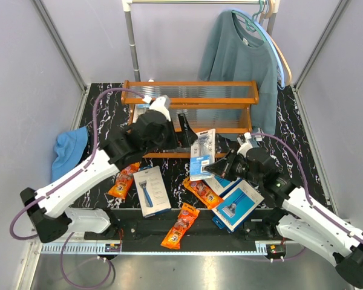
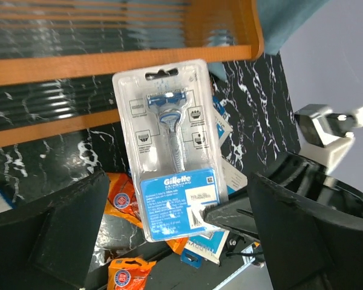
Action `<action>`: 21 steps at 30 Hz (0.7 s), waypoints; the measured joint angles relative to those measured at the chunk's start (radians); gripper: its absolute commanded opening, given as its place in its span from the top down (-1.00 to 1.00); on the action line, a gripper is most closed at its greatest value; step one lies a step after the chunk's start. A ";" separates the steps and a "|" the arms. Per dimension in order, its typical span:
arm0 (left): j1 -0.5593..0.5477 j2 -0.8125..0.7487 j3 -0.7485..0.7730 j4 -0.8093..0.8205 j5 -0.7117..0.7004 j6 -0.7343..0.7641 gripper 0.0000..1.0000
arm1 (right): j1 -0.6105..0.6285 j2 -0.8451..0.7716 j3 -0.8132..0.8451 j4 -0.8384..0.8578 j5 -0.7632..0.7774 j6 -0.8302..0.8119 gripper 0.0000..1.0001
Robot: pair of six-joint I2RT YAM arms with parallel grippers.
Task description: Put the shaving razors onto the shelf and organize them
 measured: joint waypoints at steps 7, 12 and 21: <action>0.055 -0.074 0.015 -0.071 -0.036 0.068 -0.98 | 0.000 0.077 0.001 0.048 -0.030 -0.014 1.00; 0.106 -0.095 0.025 -0.132 -0.040 0.110 -0.98 | 0.003 0.106 0.003 0.090 -0.061 -0.016 1.00; 0.172 -0.125 0.014 -0.170 -0.032 0.149 -0.98 | 0.019 0.182 0.059 0.167 -0.187 -0.026 1.00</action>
